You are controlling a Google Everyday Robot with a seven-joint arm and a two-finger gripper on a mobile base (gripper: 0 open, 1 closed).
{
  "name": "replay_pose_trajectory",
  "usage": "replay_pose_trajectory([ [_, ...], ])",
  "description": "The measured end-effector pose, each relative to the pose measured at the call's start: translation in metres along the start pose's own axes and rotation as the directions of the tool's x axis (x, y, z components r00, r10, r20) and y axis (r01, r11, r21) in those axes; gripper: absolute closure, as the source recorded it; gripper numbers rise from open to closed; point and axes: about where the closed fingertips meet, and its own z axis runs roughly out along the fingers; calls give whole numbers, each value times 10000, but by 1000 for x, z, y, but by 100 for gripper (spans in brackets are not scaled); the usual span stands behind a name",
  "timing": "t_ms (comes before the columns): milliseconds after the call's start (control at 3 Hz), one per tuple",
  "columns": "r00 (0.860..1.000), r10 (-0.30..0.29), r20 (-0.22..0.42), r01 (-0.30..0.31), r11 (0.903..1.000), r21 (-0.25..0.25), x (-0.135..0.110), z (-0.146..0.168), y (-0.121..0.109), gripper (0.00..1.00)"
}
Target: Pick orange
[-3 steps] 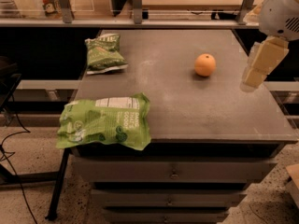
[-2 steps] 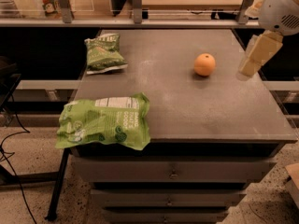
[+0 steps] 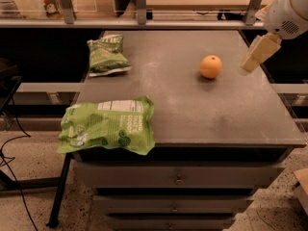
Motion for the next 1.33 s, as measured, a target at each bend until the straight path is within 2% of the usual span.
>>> replay_pose_trajectory([
  [333,9969,560,553,-536,9976,-438,8,24,-5,0],
  [667,9927,774,926,-701,9944,-794,9,46,-4,0],
  [1333,9823,458,1814,-226,9915,-1281,2,77,5,0],
])
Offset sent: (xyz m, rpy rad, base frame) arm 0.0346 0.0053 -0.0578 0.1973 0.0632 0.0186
